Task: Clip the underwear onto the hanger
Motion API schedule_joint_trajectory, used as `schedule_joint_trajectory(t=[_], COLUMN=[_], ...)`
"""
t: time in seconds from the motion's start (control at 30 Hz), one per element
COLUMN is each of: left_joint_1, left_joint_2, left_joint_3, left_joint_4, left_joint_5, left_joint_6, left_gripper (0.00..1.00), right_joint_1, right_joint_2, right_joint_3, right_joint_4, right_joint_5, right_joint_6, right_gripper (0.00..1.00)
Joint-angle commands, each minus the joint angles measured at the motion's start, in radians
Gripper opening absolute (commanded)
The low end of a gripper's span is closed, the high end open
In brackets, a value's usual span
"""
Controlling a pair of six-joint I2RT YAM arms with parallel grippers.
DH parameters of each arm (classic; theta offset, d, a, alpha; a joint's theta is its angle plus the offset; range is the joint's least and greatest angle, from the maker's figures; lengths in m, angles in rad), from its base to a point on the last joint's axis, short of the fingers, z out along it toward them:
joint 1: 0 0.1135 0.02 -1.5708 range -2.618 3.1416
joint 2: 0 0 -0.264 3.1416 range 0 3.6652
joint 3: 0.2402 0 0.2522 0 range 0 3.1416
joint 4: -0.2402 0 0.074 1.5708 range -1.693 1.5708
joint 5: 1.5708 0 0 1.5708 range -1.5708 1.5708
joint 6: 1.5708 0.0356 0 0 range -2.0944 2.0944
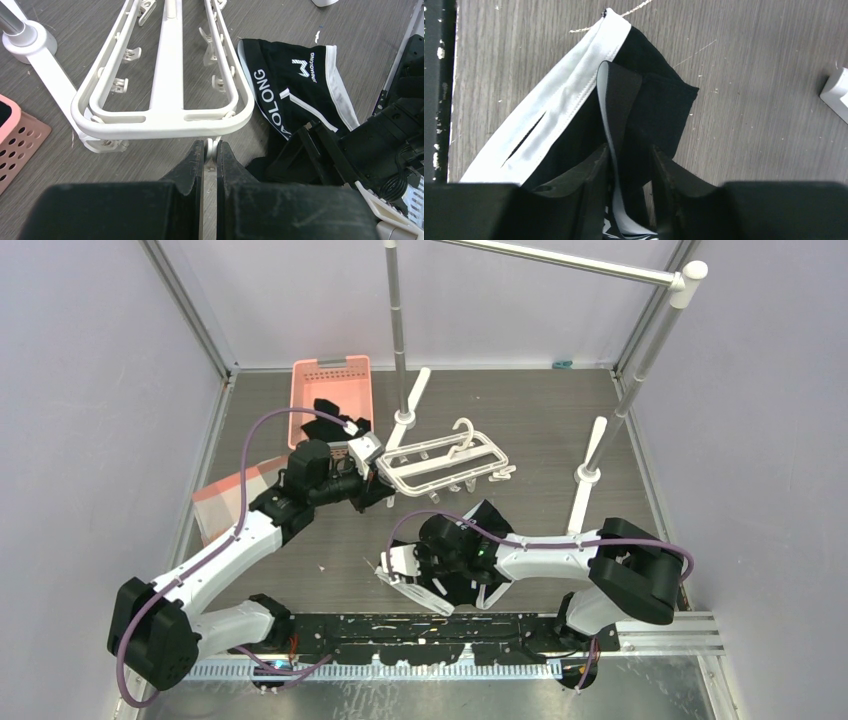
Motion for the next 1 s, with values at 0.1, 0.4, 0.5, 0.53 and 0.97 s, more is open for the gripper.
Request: schedule_joint_trajectory(t=[0.1, 0.4, 0.5, 0.53, 0.97], left_joint_1=[-0.001, -0.001, 0.0, -0.001, -0.001], left_joint_2=[-0.036, -0.001, 0.028, 0.036, 0.064], left_joint_3=[0.003, 0.008, -0.001, -0.005, 0.001], left_joint_4=[0.062, 0.096, 0.151, 0.174, 0.204], left_joint_5=[-0.001, -0.004, 0.043, 0.061, 0.151], left_joint_6=[0.017, -0.042, -0.083, -0.098, -0.084], left_gripper=[0.0, 0.0, 0.0, 0.0, 0.0], right_joint_1=[0.009, -0.012, -0.058, -0.08, -0.309], right_joint_2=[-0.034, -0.086, -0.116, -0.124, -0.123], right_joint_3=[0.003, -0.049, -0.083, -0.09, -0.059], right_joint_4=[0.065, 0.146, 0.215, 0.227, 0.344], right_joint_5=[0.045, 0.011, -0.054, -0.091, -0.492], right_joint_6=[-0.012, 0.087, 0.167, 0.198, 0.411], right_gripper=[0.15, 0.01, 0.01, 0.01, 0.01])
